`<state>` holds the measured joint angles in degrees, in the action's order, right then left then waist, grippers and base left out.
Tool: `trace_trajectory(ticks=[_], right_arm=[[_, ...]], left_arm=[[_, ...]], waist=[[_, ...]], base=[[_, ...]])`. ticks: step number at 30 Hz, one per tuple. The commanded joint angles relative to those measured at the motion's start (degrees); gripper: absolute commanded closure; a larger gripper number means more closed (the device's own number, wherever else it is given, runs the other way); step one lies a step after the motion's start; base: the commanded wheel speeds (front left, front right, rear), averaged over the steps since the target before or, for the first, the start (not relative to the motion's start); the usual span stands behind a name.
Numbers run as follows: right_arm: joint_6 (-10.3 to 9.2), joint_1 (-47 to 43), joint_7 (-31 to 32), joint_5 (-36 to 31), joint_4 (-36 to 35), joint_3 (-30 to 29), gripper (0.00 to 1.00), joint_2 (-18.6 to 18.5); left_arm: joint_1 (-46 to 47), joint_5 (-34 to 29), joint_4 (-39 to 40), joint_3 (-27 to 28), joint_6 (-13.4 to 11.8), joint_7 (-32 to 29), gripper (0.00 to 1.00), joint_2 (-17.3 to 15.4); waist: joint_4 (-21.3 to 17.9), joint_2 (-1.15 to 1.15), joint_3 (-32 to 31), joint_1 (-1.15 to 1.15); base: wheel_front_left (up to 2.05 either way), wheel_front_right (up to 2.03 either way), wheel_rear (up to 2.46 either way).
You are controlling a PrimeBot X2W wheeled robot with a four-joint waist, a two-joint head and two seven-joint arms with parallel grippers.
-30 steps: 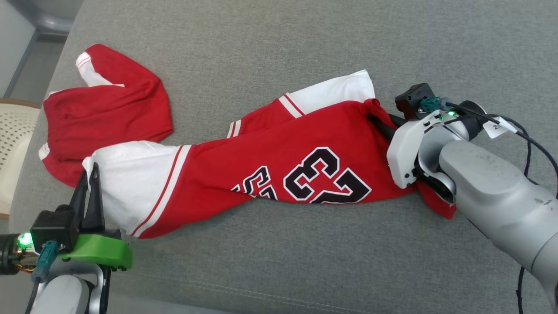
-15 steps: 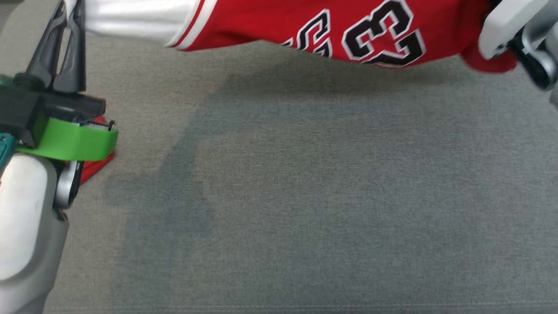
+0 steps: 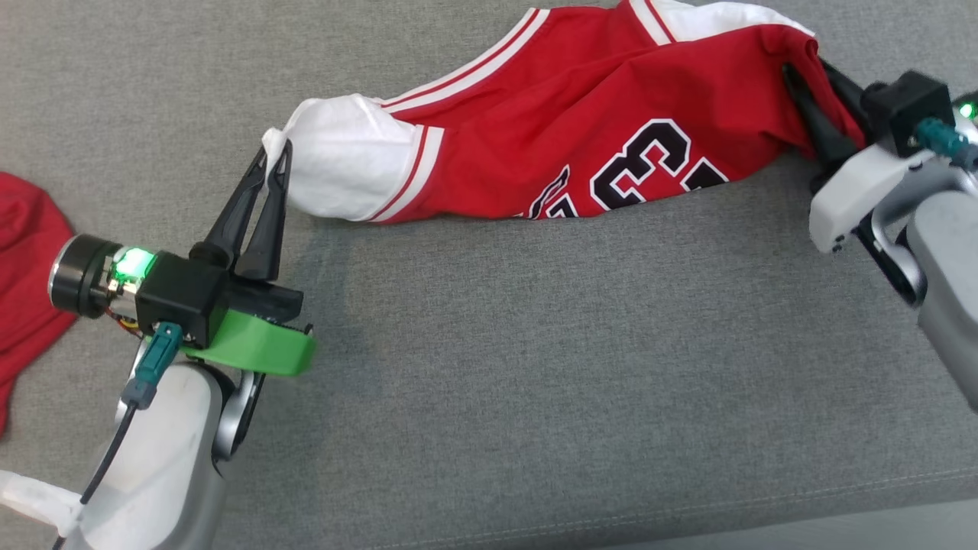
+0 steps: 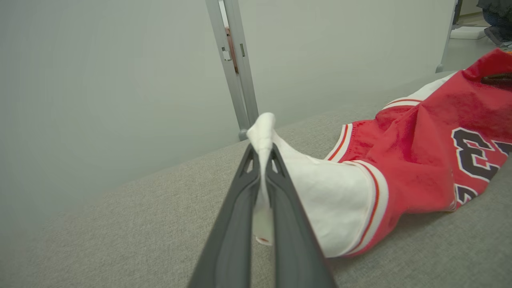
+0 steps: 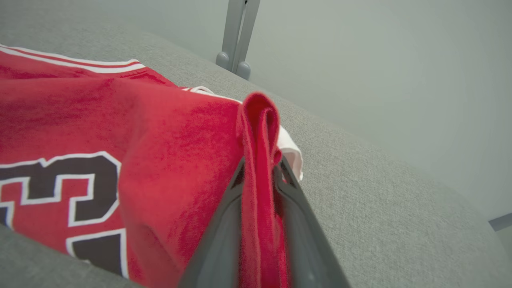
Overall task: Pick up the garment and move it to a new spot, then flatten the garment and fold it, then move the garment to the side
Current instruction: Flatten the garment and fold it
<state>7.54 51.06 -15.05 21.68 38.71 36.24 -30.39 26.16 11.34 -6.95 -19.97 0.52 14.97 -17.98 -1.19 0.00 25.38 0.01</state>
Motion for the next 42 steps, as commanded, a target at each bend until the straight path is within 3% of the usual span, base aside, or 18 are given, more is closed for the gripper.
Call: trace_trajectory(ticks=[1, 6, 10, 13, 16, 21, 31, 37, 42], right_arm=[[-0.09, -3.58, -0.16, -1.83, -2.48, -2.54, 0.0, 0.64], [-0.09, -18.71, -0.17, -9.82, -16.82, -11.47, 0.0, 3.29], [-0.1, -28.88, -0.16, -11.8, -26.11, -12.67, 0.0, 5.36], [-0.1, -33.4, -0.17, -10.24, -30.08, -15.09, 0.0, 7.55], [-0.09, -35.31, -0.17, -3.74, -31.5, -19.98, 0.0, 11.92], [-0.08, -31.32, -0.17, 6.44, -29.46, -21.9, 0.0, 14.13], [-0.04, -16.44, 2.55, 21.34, -14.52, -16.86, 0.0, 9.78], [-0.04, -9.56, 8.45, 27.3, -6.9, -12.16, 0.0, 9.16], [-0.04, -6.74, 8.07, 29.9, -3.72, -8.67, 0.0, 9.54]], left_arm=[[-1.4, -0.41, 0.11, 0.96, 0.13, 0.27, 1.0, 0.36], [-6.08, -1.55, 0.82, 3.83, 0.22, 0.26, 1.0, 2.18], [-9.63, -2.11, 1.44, 6.45, 0.31, 0.25, 1.0, 3.42], [-11.86, -2.61, 2.08, 8.28, 0.46, 0.26, 1.0, 4.29], [-13.81, -2.96, 2.61, 9.94, 0.54, 0.26, 1.0, 5.38], [-15.09, -3.78, 2.11, 11.26, 2.04, 0.26, 1.0, 6.71], [-13.69, -6.18, 0.85, 11.68, 4.2, 0.26, 1.0, 8.53], [-12.7, -6.82, 0.0, 11.6, 5.02, 0.26, 1.0, 9.56], [-12.62, -6.86, -0.48, 11.76, 5.41, 0.26, 1.0, 10.21]], waist=[[-0.17, 0.0, -0.05, -0.01], [-0.02, 0.0, -1.81, -0.01], [-0.6, 0.0, -3.32, -0.01], [-1.17, 0.0, -4.42, -0.01], [-1.65, 0.0, -4.93, -0.01], [-1.04, 0.0, -5.54, -0.01], [0.98, 0.0, -5.02, -0.01], [2.63, 0.0, -4.28, -0.01], [3.49, 0.0, -4.34, -0.01]], base=[[0.0, 0.0, 0.0], [0.0, 0.0, 0.0], [0.0, 0.0, 0.0], [0.0, 0.0, 0.0], [0.0, 0.0, 0.0], [0.0, 0.0, 0.0], [0.0, 0.0, 0.0], [0.0, 0.0, 0.0], [0.0, 0.0, 0.0]])
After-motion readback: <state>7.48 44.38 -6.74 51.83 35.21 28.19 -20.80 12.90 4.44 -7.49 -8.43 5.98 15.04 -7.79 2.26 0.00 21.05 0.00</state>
